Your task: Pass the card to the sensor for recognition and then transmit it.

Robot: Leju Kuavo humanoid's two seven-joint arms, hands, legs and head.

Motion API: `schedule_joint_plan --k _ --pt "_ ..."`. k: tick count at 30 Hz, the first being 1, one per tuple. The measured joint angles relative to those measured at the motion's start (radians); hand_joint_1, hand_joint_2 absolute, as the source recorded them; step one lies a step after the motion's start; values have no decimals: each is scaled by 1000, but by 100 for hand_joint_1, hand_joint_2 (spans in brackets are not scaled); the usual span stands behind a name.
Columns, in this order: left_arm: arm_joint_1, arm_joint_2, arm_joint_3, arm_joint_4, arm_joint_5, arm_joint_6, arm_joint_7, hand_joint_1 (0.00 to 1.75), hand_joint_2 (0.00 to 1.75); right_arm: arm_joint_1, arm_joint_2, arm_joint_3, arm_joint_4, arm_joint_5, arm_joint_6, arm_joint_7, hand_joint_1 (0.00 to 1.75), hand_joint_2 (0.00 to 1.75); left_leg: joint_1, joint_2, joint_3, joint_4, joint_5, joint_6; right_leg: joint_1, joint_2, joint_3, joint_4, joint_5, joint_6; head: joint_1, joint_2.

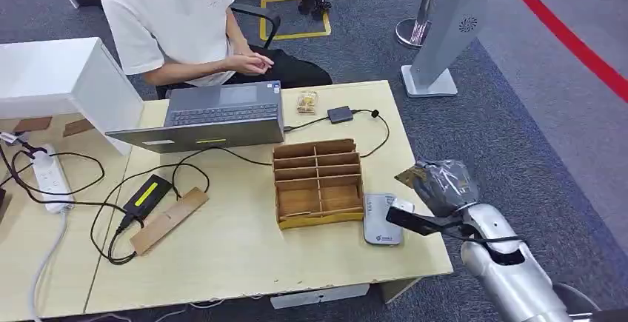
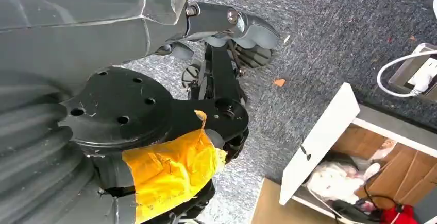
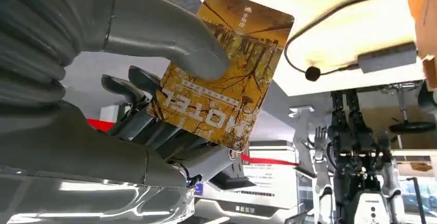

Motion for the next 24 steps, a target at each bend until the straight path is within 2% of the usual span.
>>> schedule_joint_plan --k 24 --pt "0 0 9 0 0 3 2 0 175 72 13 22 58 -3 -19 -7 175 175 0 1 1 0 0 0 0 1 0 0 0 0 0 0"
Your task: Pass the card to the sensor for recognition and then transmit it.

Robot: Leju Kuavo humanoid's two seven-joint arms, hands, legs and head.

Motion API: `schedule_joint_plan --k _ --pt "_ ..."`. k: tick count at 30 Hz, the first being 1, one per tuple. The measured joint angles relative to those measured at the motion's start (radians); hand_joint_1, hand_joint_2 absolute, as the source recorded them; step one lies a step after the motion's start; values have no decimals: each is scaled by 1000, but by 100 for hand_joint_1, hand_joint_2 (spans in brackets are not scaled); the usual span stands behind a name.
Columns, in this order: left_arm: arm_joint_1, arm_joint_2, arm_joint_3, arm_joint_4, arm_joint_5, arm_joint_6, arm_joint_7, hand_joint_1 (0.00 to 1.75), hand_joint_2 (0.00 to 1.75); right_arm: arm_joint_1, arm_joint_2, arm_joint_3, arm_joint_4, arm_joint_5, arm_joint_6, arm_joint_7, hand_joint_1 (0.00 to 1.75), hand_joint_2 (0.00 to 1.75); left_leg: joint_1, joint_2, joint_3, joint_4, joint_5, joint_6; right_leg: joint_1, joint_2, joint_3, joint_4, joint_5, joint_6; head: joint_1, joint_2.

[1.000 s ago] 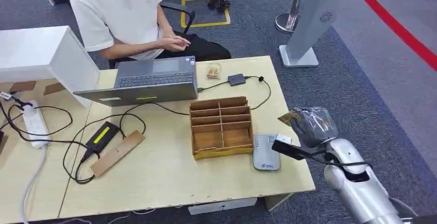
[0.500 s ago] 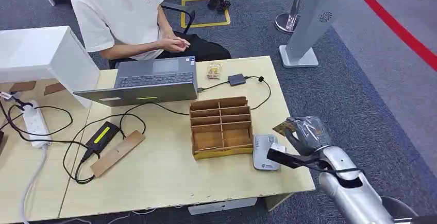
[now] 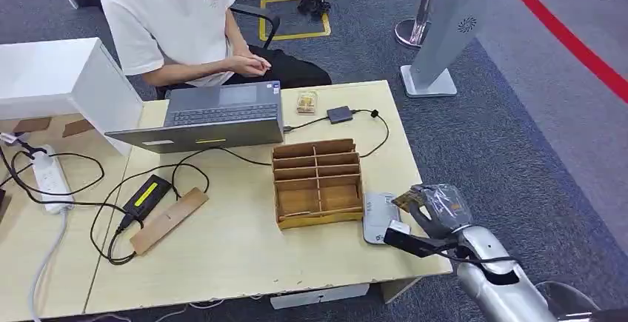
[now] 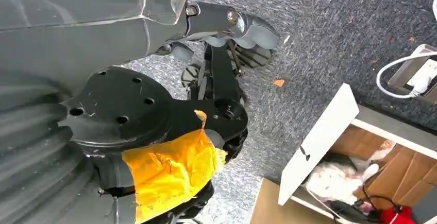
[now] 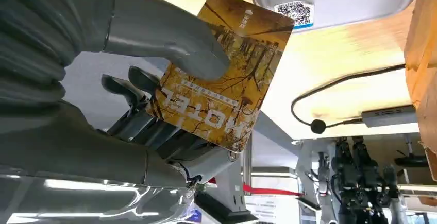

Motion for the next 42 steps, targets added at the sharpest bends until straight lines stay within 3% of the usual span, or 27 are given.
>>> schedule_joint_plan --k 10,18,25,32,36,42 --pt "0 0 0 0 0 4 8 0 175 1 3 0 15 2 -8 0 175 175 0 2 1 0 0 0 0 1 1 0 0 0 0 0" --pt "0 0 0 0 0 11 10 0 175 -74 3 -6 -4 -6 5 14 175 175 0 2 0 0 0 0 0 2 1 1 0 0 0 0" --pt "0 0 0 0 -3 12 10 0 175 -214 2 -9 -43 -36 29 35 175 175 0 2 1 0 1 0 0 2 0 0 1 0 0 0" --pt "0 -2 0 0 -15 15 10 0 175 -270 0 -8 -63 -35 34 40 175 175 0 2 0 0 0 0 0 2 0 1 1 0 0 0" --pt "-2 -2 -2 0 -26 16 6 0 175 -381 4 16 -47 4 61 71 175 175 0 3 0 0 1 0 0 2 0 1 1 -1 0 0" --pt "-6 -2 -20 0 -47 15 0 0 175 -572 89 100 74 50 77 161 175 175 0 3 0 0 2 -2 0 3 -1 2 2 -2 0 0"
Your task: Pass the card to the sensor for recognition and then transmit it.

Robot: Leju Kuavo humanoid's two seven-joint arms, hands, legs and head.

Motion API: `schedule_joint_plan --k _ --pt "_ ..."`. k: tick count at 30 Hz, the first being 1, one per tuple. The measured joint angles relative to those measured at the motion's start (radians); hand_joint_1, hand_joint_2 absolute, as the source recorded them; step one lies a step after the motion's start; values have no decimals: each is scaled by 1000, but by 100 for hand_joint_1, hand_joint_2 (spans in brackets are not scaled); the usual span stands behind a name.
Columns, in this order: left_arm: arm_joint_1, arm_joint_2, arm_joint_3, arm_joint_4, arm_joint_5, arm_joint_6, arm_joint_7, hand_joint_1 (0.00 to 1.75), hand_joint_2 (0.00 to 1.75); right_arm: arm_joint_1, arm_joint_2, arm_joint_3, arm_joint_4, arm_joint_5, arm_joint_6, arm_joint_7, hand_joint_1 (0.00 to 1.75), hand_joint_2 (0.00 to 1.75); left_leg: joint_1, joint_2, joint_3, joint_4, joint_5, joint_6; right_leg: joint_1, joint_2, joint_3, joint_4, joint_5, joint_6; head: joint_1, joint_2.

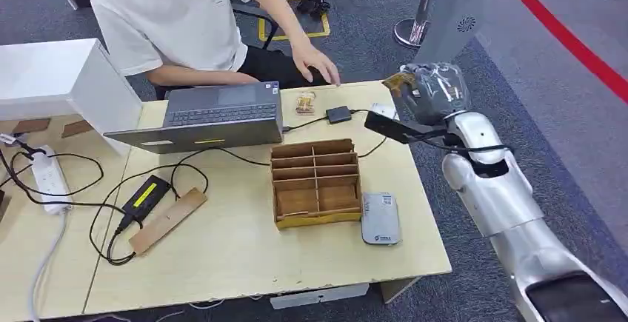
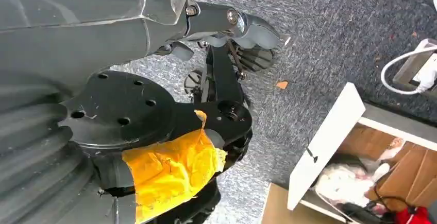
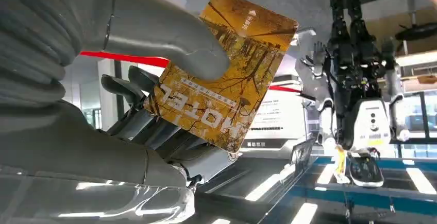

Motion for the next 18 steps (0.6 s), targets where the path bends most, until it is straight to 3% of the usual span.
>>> schedule_joint_plan --k 7,17,18 --pt "-2 0 -26 0 -12 -2 -2 0 175 -123 105 45 160 1 -22 42 175 175 1 -1 0 0 0 0 1 -1 0 0 0 0 0 0" --pt "-2 0 -43 0 -17 -3 -2 0 175 -176 172 59 270 0 -38 61 175 175 1 -1 -1 0 0 0 1 -1 0 0 0 0 0 0" --pt "-2 0 -43 0 -16 -3 -2 0 175 -177 175 60 276 0 -40 61 0 175 1 -1 -1 0 0 0 1 -1 0 0 0 0 0 0"
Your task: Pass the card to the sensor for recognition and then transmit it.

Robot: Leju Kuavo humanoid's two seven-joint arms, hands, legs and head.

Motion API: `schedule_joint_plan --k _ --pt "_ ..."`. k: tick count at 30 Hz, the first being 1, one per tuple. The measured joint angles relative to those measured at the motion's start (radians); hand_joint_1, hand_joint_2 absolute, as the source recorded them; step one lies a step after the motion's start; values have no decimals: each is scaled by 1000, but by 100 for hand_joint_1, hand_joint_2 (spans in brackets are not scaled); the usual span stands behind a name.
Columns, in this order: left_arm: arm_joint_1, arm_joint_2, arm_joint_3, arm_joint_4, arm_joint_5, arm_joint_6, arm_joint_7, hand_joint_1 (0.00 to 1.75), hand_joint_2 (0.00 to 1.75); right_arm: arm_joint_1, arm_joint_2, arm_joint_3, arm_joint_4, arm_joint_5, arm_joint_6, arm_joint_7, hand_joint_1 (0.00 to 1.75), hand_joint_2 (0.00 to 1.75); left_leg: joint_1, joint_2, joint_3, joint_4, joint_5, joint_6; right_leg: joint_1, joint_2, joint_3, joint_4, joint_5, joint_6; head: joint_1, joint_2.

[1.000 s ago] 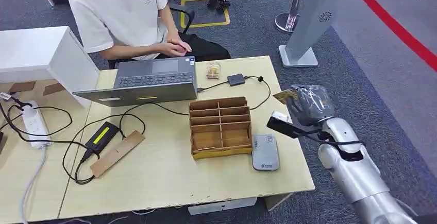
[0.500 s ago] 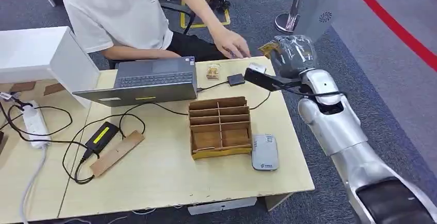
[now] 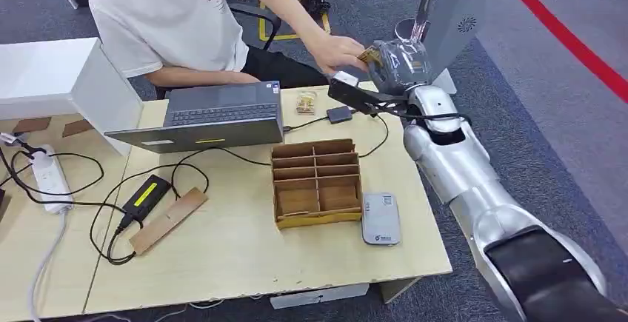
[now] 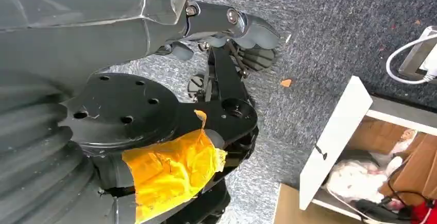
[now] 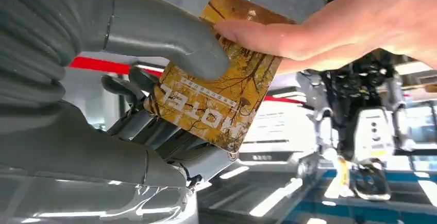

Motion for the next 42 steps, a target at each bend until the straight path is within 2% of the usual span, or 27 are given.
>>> schedule_joint_plan --k 9,14,27,31,37,42 --pt "-7 0 -9 0 0 -13 -21 0 175 -3 13 10 43 -12 -25 -31 0 175 0 0 0 0 0 0 0 0 0 0 0 0 0 0" --pt "-8 0 -10 0 16 -14 -18 0 175 23 9 12 13 -17 -50 -73 0 175 0 0 0 0 0 0 0 0 -1 0 0 0 0 0" --pt "-3 0 -10 0 60 -10 -18 0 175 273 -109 10 -355 -55 -88 -153 0 175 0 0 0 0 -1 0 0 0 -1 -1 0 0 0 0" --pt "0 0 5 0 63 -8 -19 0 175 396 -153 -6 -502 -71 -101 -196 0 175 0 -1 0 0 -1 0 0 -1 -1 -2 -1 0 1 0" --pt "10 0 50 0 63 3 -21 0 175 699 -216 -27 -759 -31 -174 -273 0 175 0 -4 -1 0 -4 0 0 -4 0 -2 -5 0 0 0" --pt "10 -1 84 0 63 10 -19 0 175 885 -237 -23 -876 13 -225 -290 0 175 0 -3 -1 -1 -5 0 0 -3 0 -2 -6 -1 0 0"
